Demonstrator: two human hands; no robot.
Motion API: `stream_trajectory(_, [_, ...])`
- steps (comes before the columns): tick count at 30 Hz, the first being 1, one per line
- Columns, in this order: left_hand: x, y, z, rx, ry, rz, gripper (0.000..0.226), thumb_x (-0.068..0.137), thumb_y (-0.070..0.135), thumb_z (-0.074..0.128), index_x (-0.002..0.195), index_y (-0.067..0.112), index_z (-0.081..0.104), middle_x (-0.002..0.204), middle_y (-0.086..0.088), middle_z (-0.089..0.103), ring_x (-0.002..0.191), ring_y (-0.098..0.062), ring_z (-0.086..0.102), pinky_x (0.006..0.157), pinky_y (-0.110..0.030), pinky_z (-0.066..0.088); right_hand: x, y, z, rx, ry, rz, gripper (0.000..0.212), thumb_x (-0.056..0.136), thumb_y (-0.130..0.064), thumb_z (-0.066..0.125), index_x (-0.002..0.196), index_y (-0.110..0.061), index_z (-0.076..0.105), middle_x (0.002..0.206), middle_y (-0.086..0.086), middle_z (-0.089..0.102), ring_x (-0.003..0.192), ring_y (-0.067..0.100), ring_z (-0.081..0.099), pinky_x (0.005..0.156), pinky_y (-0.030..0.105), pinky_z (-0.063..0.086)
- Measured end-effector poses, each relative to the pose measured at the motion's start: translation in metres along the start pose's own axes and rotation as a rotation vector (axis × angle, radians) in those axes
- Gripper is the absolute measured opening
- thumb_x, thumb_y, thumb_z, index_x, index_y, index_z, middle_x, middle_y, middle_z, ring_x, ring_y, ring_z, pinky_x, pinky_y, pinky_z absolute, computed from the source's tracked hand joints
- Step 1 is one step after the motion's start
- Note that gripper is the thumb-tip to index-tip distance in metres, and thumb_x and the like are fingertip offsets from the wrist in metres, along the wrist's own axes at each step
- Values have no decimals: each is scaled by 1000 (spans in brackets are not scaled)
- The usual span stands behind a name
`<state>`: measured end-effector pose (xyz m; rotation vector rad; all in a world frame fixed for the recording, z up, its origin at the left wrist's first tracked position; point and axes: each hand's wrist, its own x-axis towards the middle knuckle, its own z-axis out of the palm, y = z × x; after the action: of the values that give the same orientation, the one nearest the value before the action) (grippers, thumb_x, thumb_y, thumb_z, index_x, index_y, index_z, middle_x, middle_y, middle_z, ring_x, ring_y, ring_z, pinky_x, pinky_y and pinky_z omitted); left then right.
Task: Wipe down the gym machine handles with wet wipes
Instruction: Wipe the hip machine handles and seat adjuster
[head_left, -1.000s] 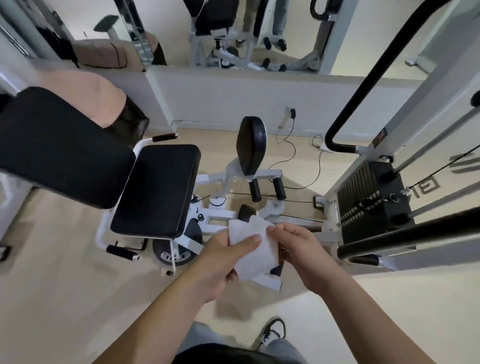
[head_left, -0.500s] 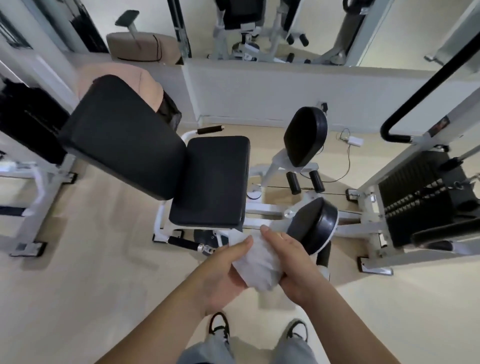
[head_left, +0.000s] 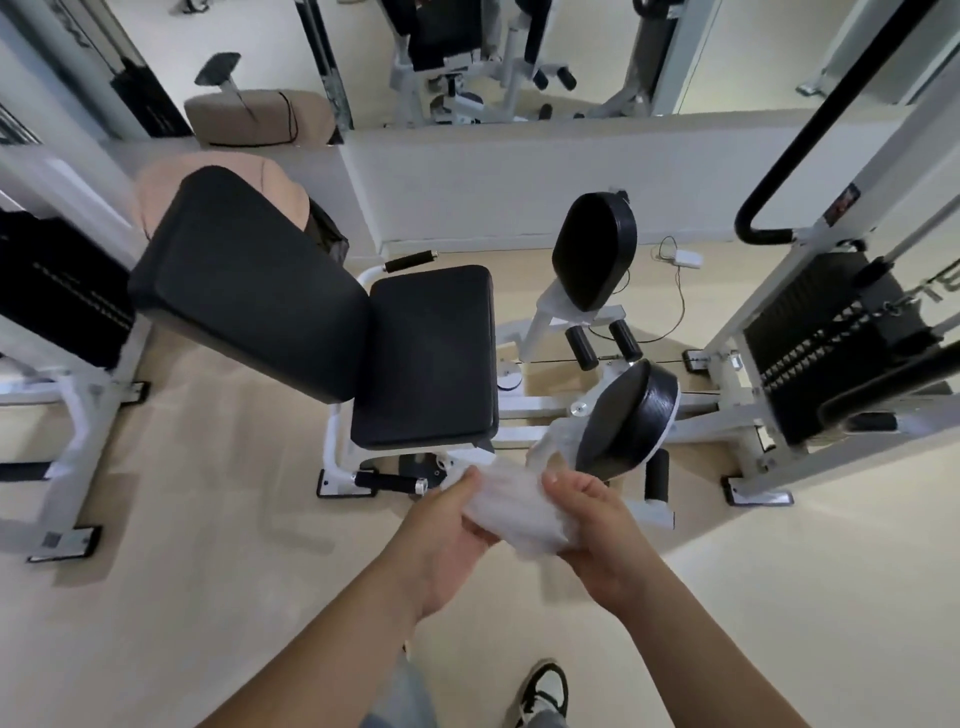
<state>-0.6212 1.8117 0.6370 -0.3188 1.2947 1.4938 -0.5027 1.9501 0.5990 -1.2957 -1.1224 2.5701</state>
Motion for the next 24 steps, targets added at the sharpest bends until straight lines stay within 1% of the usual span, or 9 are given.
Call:
stream_trajectory(2, [-3, 7, -14, 36, 4, -31, 46, 110, 38, 41, 136, 4, 59, 128, -18, 71, 120, -32, 68, 108, -52, 48, 3, 13, 1, 16, 125, -8, 46, 86, -26, 83, 119, -6, 60, 112, 18, 72, 96, 33, 69, 81, 48, 59])
stream_trajectory(4, [-3, 17, -36, 150, 25, -3, 42, 110, 39, 42, 134, 9, 60, 122, -13, 74, 113, -28, 72, 100, -49, 54, 10, 27, 9, -25, 251, -17, 40, 89, -23, 80, 120, -6, 62, 99, 15, 73, 80, 27, 69, 67, 41, 60])
stream_trajectory(7, [8, 35, -80, 329, 92, 35, 36, 109, 42, 44, 126, 19, 65, 110, -2, 79, 102, -20, 76, 91, -41, 58, 25, 46, 29, -85, 468, -32, 18, 96, -18, 70, 104, -5, 61, 68, 5, 50, 49, 16, 42, 50, 27, 41])
stream_trajectory(9, [28, 47, -120, 451, 163, 31, 37, 106, 47, 47, 122, 19, 65, 106, 1, 79, 98, -18, 76, 86, -37, 59, 41, 65, 49, -108, 527, -32, 19, 100, -17, 64, 107, 0, 61, 74, 8, 49, 51, 17, 39, 50, 28, 39])
stream_trajectory(14, [101, 76, -204, 912, 220, 113, 46, 104, 53, 39, 119, 14, 58, 107, 1, 66, 93, -13, 60, 81, -35, 48, 96, 126, 112, -151, 599, -31, 17, 101, -20, 61, 111, -6, 60, 94, 15, 63, 62, 25, 59, 62, 37, 49])
stream_trajectory(19, [162, 96, -234, 1090, 160, 409, 44, 109, 40, 36, 96, 2, 54, 82, 1, 53, 81, -26, 59, 81, -47, 53, 151, 185, 145, -182, 654, -91, 18, 103, -31, 56, 105, -14, 61, 100, 14, 69, 74, 22, 68, 65, 37, 56])
stream_trajectory(21, [187, 89, -239, 1211, 124, 594, 43, 109, 37, 36, 80, 7, 49, 71, 3, 51, 72, -22, 55, 72, -31, 48, 170, 203, 144, -182, 688, -133, 20, 104, -34, 54, 105, -16, 62, 99, 9, 71, 81, 22, 71, 68, 37, 58])
stream_trajectory(22, [197, 80, -241, 1256, 79, 713, 38, 109, 35, 37, 84, 11, 52, 76, 8, 55, 78, -19, 56, 72, -22, 43, 179, 211, 141, -175, 702, -161, 21, 104, -35, 53, 106, -17, 63, 98, 7, 72, 83, 22, 72, 69, 37, 58])
stream_trajectory(24, [226, 51, -254, 1405, -68, 861, 31, 110, 31, 37, 127, 17, 59, 123, 13, 61, 119, -13, 54, 100, -16, 38, 200, 228, 131, -184, 716, -223, 22, 105, -37, 52, 107, -18, 64, 97, 2, 73, 85, 20, 72, 71, 36, 57])
